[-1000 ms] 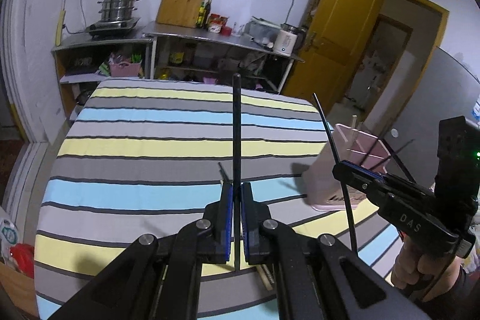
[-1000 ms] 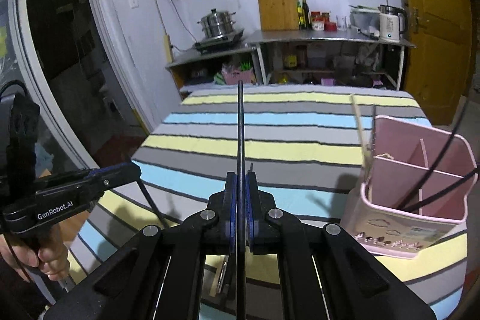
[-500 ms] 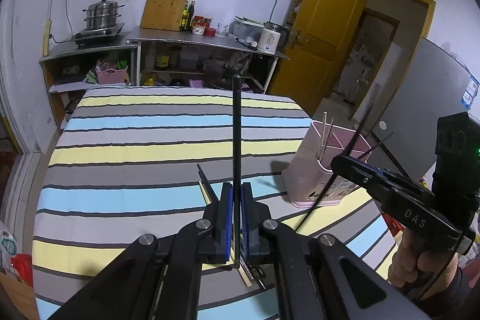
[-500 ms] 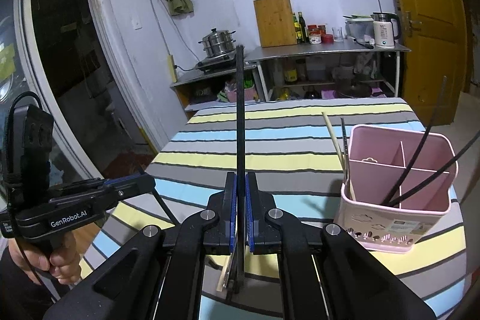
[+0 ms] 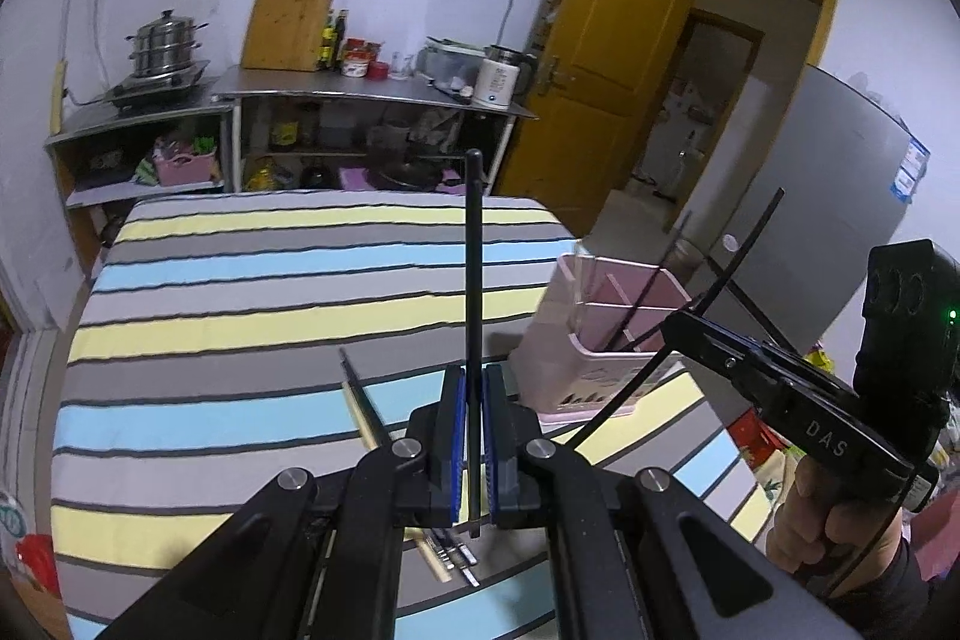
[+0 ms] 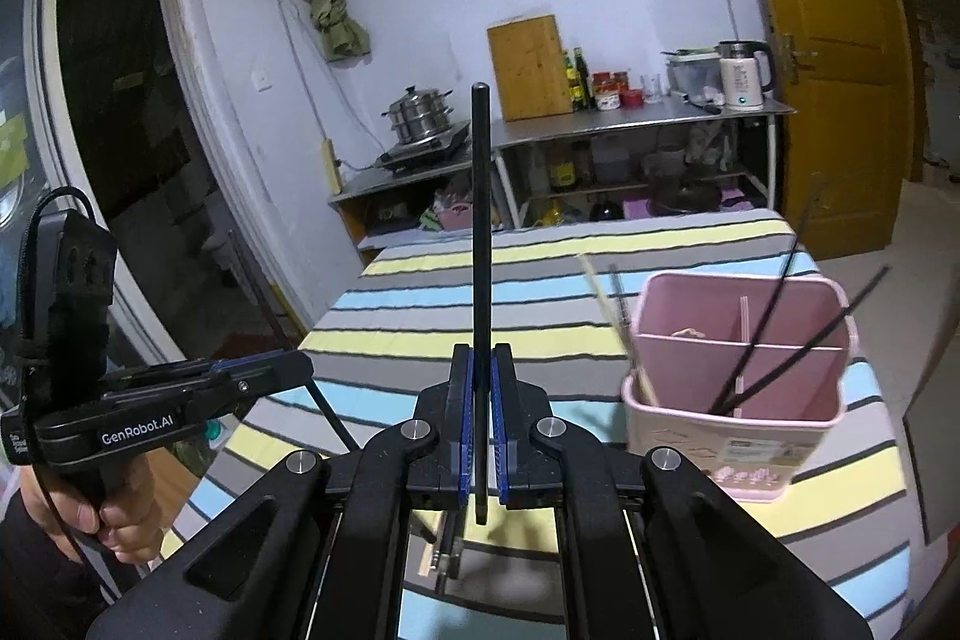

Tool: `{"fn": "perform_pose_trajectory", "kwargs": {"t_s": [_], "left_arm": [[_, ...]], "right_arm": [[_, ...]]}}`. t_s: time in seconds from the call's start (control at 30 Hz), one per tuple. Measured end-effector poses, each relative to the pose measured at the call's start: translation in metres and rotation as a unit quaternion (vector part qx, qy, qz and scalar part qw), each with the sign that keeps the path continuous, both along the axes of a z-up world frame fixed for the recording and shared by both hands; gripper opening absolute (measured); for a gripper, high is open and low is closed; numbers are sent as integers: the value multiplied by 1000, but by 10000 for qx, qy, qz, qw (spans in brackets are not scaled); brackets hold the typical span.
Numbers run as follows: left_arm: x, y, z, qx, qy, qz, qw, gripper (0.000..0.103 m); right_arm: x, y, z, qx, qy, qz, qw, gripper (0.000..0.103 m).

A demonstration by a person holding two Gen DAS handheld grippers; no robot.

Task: Organize utensils
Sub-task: 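Lift both black chopsticks and carry them above the pink holder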

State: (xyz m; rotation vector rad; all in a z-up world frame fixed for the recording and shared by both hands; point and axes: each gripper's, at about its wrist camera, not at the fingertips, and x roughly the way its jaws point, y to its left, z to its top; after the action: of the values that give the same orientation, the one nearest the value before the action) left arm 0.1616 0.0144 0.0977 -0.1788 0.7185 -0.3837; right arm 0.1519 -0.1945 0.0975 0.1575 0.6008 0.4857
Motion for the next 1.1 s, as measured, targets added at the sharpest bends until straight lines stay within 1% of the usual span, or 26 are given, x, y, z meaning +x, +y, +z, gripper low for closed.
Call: {"fn": "perform_pose_trajectory", "kwargs": {"t_s": [0.23,0.37,0.53,0.67,0.83,0.93,1.1], "left_arm": [[10,-37,21,-75,-174,-447,9988,5],[23,-64,40,-81,-363,-683,9970,5],[39,-85,65,-217,-620,-837,9943,5],[56,-97,75,-283,-729,-858,9932,5],[77,-109,72,-287,-771,-813,9933,5],[94,-117,59,-260,-688,-789,9942,5],[111,-129,39,-176,-575,-818,9948,5]], "right_arm": [[-9,-36,18,86,-149,-446,9989,5],[-9,-58,33,146,-313,-783,9963,5],[-6,-80,51,228,-532,-1138,9918,5],[3,-91,57,249,-603,-1338,9889,5],[15,-93,51,229,-596,-1465,9871,5],[22,-93,44,197,-566,-1494,9870,5],[32,-87,28,2,-467,-1495,9877,5]]}}
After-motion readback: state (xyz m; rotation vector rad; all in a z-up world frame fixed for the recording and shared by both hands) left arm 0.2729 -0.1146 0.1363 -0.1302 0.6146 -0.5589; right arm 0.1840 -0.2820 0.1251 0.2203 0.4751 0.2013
